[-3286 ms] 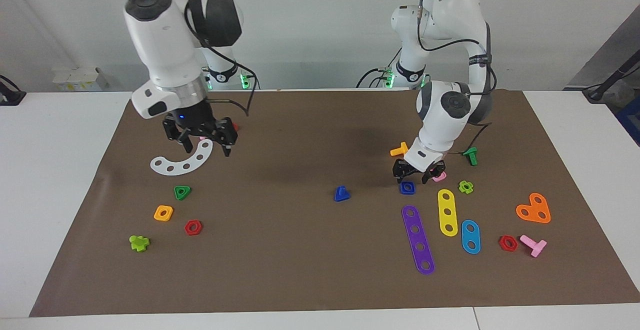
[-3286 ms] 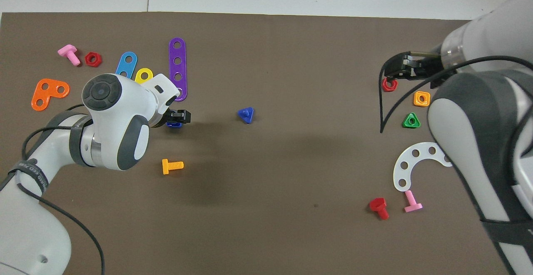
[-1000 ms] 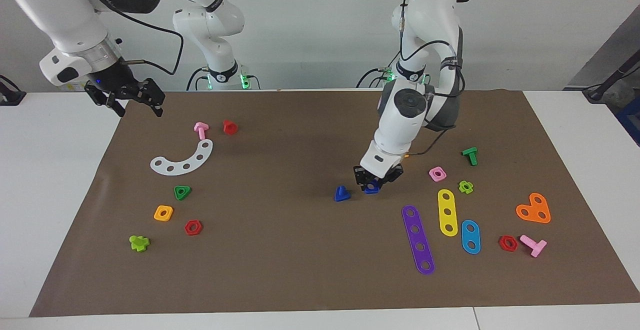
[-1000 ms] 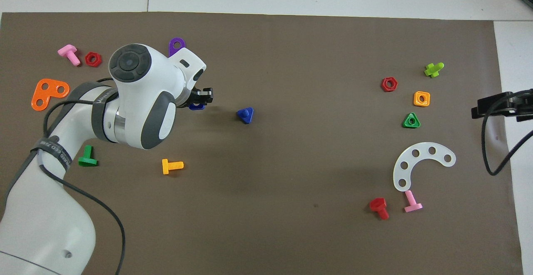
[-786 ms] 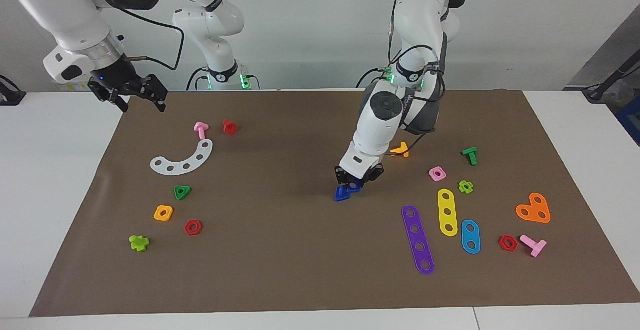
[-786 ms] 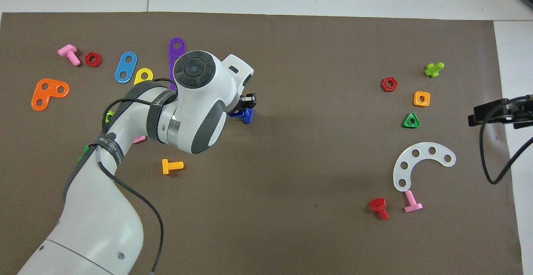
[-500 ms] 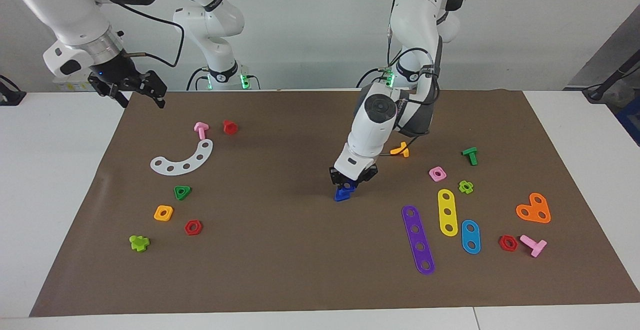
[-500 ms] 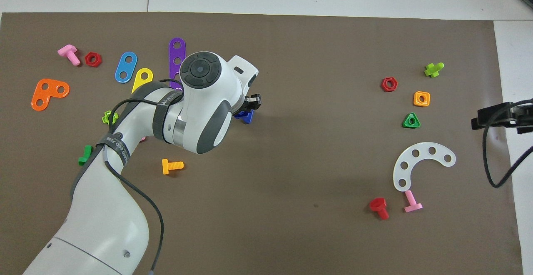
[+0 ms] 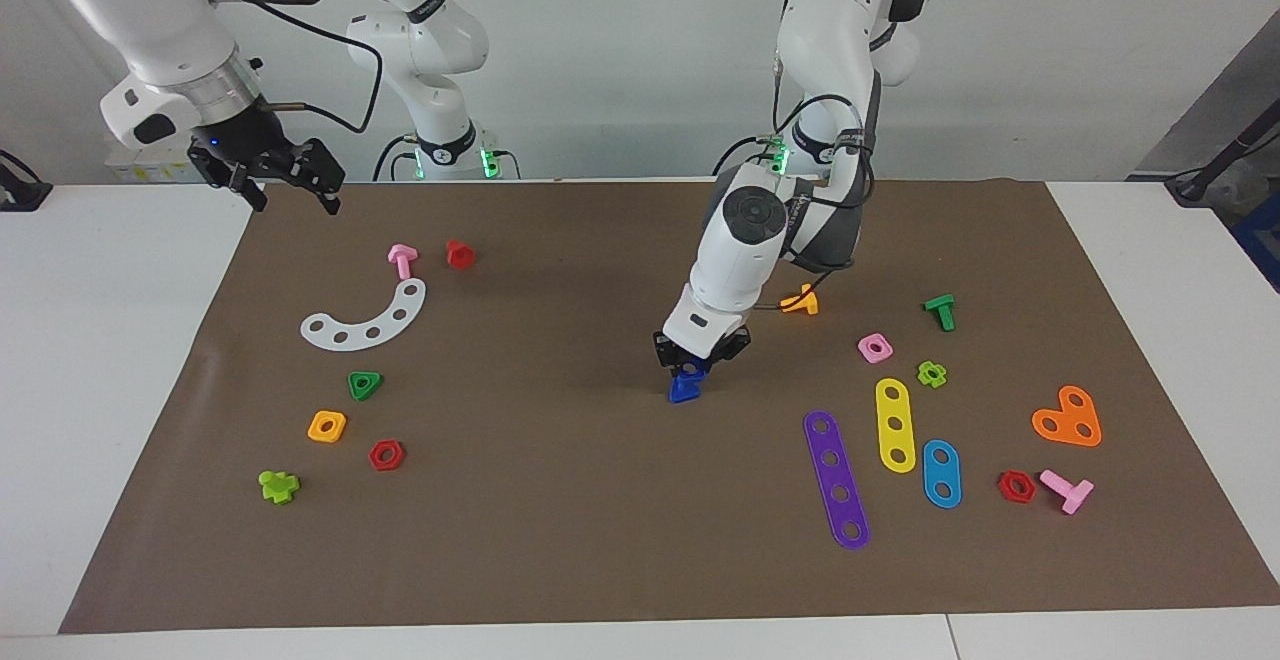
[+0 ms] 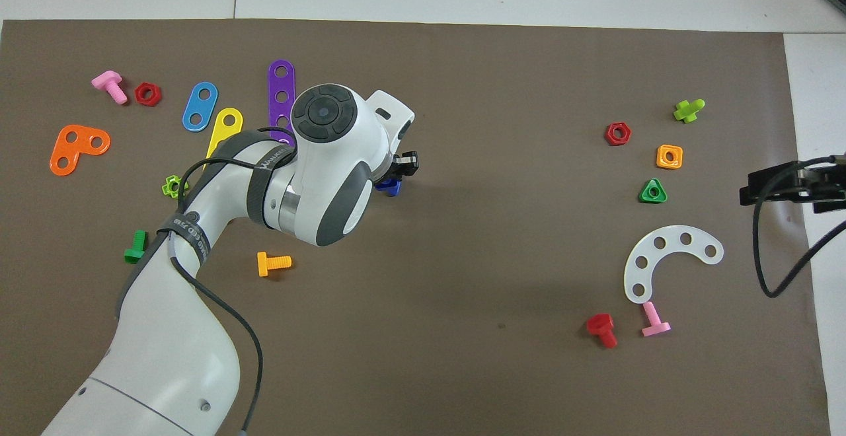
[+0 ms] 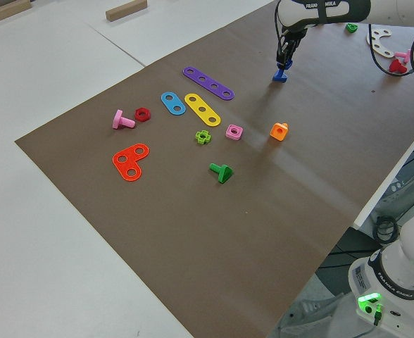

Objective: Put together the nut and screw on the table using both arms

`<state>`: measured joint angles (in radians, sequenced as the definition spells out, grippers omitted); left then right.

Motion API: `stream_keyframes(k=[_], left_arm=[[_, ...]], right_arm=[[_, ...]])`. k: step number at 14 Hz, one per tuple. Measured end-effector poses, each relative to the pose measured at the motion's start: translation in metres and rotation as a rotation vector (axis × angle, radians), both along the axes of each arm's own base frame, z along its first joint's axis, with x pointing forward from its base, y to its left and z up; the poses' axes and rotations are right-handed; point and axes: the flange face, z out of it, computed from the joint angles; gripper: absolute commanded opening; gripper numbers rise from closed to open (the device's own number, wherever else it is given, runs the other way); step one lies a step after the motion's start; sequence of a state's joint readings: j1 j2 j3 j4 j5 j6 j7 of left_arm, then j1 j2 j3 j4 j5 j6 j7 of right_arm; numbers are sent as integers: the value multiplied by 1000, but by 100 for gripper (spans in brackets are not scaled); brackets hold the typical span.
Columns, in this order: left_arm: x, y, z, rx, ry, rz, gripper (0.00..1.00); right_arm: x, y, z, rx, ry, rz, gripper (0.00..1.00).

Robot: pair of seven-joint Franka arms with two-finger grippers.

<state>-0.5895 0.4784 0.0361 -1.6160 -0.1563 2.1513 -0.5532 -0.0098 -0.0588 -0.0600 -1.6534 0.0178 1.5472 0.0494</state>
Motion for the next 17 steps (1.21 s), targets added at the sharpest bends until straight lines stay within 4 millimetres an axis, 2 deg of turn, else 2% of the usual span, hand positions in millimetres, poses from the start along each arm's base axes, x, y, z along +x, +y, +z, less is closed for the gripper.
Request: stream_keyframes(k=[5,12,17], left_arm=[[-4,-6,-3,3,5,-5,25],[-2,-4,-5,-4,-12,4,23],[-12,2,-34,21,23,6,23]], right_arm=[[1,-1,10,-6,-35,-1,100],[2,0,10,-6,-38,-18,100],[2,0,10,-6,-38,-18,100]])
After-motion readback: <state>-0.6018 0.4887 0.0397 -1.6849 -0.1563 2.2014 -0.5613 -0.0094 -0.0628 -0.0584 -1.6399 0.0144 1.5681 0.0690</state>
